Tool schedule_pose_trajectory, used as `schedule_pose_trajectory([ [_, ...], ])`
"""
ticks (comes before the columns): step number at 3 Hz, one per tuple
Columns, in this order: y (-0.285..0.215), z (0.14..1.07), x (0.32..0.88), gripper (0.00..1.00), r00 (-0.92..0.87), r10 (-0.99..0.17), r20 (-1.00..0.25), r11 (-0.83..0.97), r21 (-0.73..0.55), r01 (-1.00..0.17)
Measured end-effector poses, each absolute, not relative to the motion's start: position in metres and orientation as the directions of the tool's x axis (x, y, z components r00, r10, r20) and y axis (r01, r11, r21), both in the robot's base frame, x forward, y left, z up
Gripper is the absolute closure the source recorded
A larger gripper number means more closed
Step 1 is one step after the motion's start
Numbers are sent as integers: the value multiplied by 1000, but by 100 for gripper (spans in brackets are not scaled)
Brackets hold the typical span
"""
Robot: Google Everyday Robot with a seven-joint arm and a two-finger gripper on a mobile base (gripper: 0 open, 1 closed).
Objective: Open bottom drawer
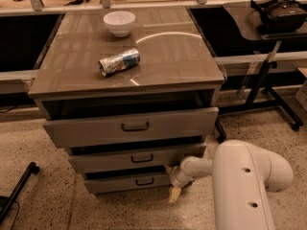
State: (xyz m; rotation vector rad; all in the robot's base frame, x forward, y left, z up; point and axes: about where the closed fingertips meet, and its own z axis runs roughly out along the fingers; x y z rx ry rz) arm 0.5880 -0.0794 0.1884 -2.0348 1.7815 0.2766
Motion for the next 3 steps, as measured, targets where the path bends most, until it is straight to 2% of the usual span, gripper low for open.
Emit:
schedule_pose_trajectory([
  [3,-73,151,602,0,165,-911,-378,-94,-199,-976],
])
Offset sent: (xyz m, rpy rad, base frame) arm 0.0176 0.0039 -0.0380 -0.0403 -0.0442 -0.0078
